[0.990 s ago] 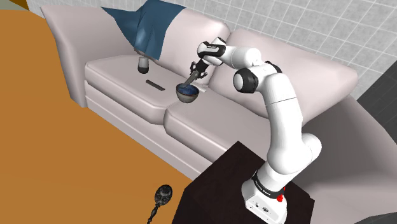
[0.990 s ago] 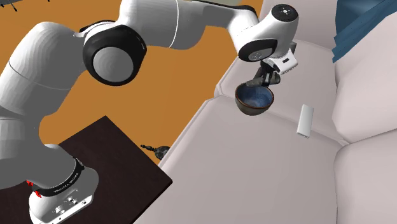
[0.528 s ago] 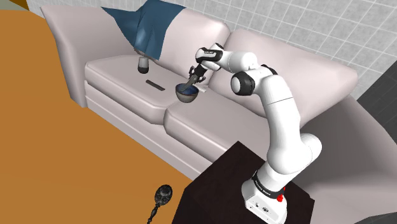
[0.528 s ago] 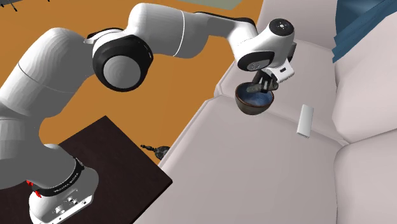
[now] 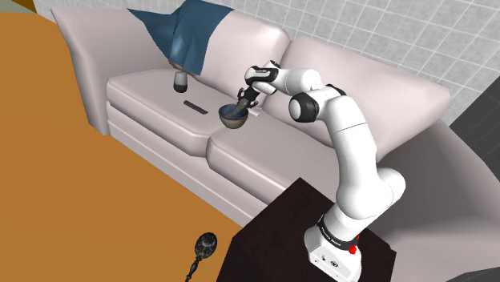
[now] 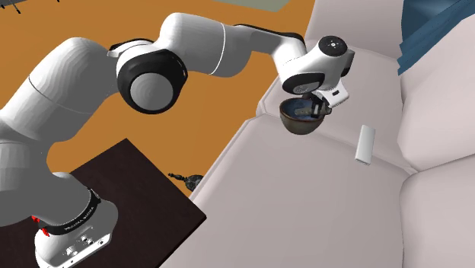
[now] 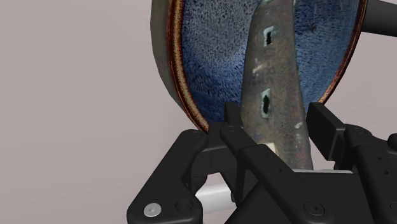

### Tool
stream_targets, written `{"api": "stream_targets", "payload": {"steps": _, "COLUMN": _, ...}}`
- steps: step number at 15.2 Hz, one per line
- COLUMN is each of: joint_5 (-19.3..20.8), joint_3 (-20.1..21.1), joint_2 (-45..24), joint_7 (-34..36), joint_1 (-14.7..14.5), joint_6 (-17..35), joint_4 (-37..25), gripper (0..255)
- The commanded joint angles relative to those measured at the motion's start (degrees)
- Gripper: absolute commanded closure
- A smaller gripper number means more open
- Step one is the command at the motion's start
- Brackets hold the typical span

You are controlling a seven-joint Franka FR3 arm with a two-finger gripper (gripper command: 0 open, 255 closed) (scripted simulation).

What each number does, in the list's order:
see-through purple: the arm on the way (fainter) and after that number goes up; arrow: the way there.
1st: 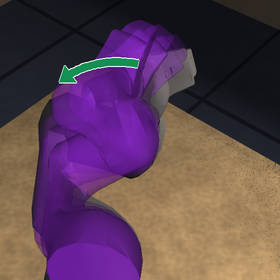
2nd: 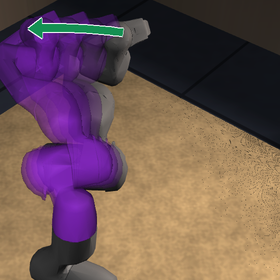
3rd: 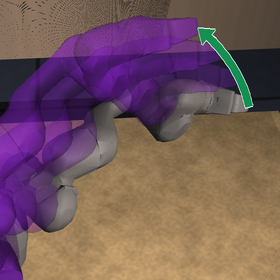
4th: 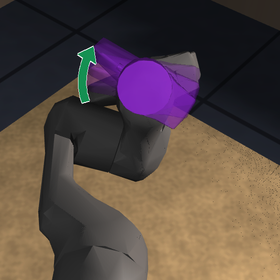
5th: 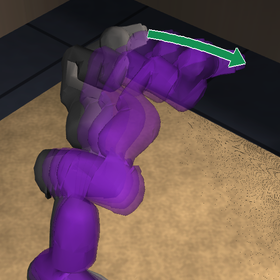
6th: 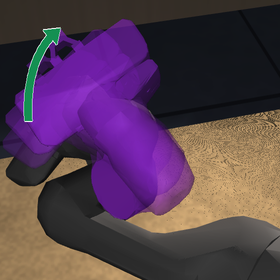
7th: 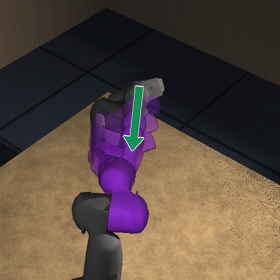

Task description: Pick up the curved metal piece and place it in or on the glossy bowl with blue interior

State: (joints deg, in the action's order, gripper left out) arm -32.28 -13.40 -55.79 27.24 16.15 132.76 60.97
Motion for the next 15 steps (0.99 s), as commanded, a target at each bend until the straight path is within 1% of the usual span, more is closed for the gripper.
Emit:
{"api": "stream_targets", "payload": {"steps": 1, "joint_5": -0.06, "joint_3": 0.2, "joint_2": -0.42, "joint_7": -0.07, "joint_1": -0.12, "joint_6": 0.02, "joint_4": 0.11, "gripper": 255}}
{"api": "stream_targets", "payload": {"steps": 6, "joint_5": -0.07, "joint_3": 0.2, "joint_2": -0.42, "joint_7": -0.07, "joint_1": -0.13, "joint_6": 0.02, "joint_4": 0.11, "gripper": 255}}
{"api": "stream_targets", "payload": {"steps": 7, "joint_5": -0.05, "joint_3": 0.18, "joint_2": -0.37, "joint_7": -0.04, "joint_1": -0.12, "joint_6": -0.05, "joint_4": 0.08, "gripper": 0}}
{"api": "stream_targets", "payload": {"steps": 12, "joint_5": -0.07, "joint_3": 0.2, "joint_2": -0.42, "joint_7": -0.07, "joint_1": -0.13, "joint_6": 0.02, "joint_4": 0.11, "gripper": 0}}
{"api": "stream_targets", "payload": {"steps": 15, "joint_5": 0.19, "joint_3": -0.56, "joint_2": 5.71, "joint_7": -0.85, "joint_1": -0.52, "joint_6": -0.87, "joint_4": 5.7, "gripper": 0}}
